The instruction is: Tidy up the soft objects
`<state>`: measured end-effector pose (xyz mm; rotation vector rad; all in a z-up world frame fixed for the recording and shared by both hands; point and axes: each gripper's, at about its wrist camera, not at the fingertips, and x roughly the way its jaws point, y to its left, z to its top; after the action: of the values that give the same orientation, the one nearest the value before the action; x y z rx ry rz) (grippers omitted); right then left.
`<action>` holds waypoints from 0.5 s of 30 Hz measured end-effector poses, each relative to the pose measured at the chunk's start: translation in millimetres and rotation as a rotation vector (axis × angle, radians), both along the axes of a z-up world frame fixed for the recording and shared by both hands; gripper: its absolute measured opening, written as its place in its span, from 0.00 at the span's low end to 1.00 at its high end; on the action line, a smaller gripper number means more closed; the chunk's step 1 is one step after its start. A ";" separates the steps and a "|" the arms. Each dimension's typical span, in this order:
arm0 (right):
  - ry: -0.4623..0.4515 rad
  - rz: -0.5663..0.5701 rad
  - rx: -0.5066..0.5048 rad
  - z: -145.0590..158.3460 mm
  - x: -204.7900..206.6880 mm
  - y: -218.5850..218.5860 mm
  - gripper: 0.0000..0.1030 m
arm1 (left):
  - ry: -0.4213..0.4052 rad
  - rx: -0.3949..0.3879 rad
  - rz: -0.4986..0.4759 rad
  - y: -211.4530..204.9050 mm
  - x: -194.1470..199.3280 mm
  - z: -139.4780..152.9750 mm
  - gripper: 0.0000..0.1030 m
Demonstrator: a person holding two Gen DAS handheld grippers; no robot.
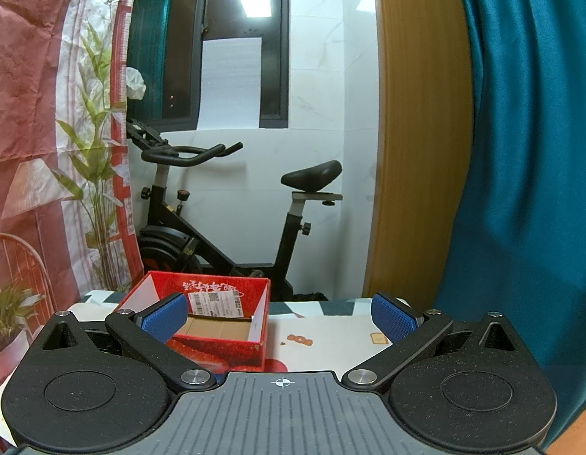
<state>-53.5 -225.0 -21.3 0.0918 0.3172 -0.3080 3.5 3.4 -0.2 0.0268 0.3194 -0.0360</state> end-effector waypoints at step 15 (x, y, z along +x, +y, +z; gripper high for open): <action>0.003 -0.001 0.003 0.0 -0.4 1.4 1.00 | 0.002 -0.002 0.001 -0.2 -0.1 -0.5 1.00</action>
<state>-53.8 -223.7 -21.3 0.0945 0.3210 -0.3084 3.4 3.2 -0.7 0.0251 0.3213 -0.0356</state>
